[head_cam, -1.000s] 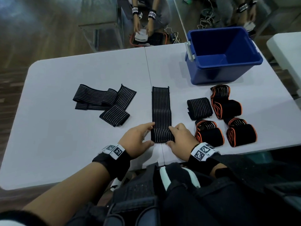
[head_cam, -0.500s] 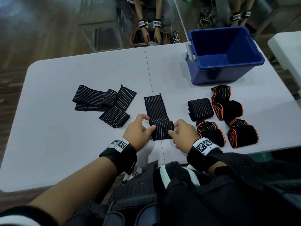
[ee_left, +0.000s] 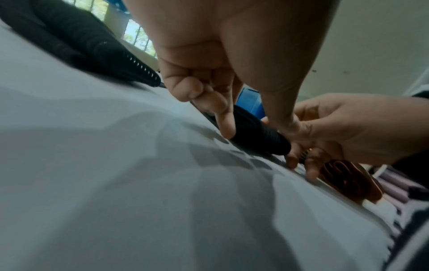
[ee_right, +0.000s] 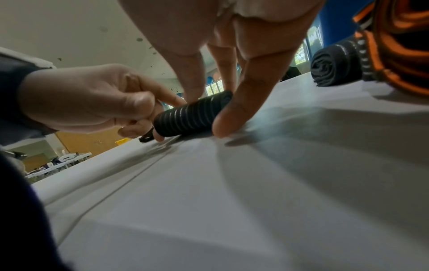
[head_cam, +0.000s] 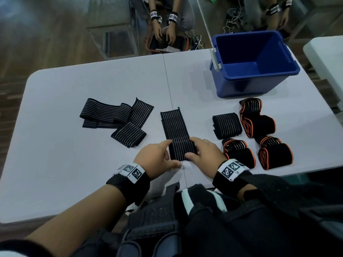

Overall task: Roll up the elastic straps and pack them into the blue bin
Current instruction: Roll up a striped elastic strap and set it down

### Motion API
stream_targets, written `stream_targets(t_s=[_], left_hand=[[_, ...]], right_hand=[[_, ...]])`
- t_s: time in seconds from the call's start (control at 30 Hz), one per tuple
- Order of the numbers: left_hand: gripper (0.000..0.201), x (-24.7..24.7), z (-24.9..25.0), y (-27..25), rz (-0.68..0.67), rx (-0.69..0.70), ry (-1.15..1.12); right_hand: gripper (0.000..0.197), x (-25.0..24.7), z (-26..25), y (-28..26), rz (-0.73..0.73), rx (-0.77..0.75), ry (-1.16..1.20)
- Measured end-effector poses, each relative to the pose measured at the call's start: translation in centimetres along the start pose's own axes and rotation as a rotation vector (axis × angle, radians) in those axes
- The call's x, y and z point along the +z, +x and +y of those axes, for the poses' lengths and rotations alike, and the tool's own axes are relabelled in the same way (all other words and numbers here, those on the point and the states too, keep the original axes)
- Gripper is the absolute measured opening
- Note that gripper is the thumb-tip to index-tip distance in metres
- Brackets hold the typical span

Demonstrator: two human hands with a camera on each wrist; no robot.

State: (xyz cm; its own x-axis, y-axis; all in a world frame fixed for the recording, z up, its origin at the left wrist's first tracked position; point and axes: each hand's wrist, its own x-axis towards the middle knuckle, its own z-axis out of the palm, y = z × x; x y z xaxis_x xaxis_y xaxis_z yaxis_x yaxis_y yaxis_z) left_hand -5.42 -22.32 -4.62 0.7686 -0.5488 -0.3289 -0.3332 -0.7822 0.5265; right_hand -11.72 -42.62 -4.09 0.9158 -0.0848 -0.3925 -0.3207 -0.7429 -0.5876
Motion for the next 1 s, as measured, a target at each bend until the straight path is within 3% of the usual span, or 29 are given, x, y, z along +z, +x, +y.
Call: stream_targets(t_s=[0.07,0.17,0.4,0.5,0.67,0.87,1.0], left_hand=[[0.098,0.2,-0.1,-0.1,-0.059,0.017,0.100],[0.088,0.5,-0.1,0.1,-0.038,0.013,0.123],[0.031,0.3,0.5,0.0,0.020,0.000,-0.020],[0.039,0.1,0.3,0.2,0.034,-0.080,-0.164],[0.054,-0.5,0.1,1.0,0.078,-0.181,-0.248],[0.044,-1.0,-0.4,1.4,0.155,-0.264,-0.222],[0.033,-1.2,-0.1,0.9,0.245,-0.285,-0.244]], right_hand=[[0.079,-0.1,-0.1,-0.2,-0.067,-0.006,-0.031],[0.085,0.1,-0.2,-0.1,-0.135,-0.012,-0.141],[0.041,-0.3,-0.4,1.0,-0.042,0.072,-0.024],[0.033,-0.4,-0.8,1.2,0.005,0.091,-0.067],[0.038,-0.7,-1.7,1.9,0.073,0.154,-0.005],[0.043,-0.8,-2.6,3.0,0.087,0.210,0.254],[0.061,-0.4,-3.0,3.2,0.077,0.223,0.558]])
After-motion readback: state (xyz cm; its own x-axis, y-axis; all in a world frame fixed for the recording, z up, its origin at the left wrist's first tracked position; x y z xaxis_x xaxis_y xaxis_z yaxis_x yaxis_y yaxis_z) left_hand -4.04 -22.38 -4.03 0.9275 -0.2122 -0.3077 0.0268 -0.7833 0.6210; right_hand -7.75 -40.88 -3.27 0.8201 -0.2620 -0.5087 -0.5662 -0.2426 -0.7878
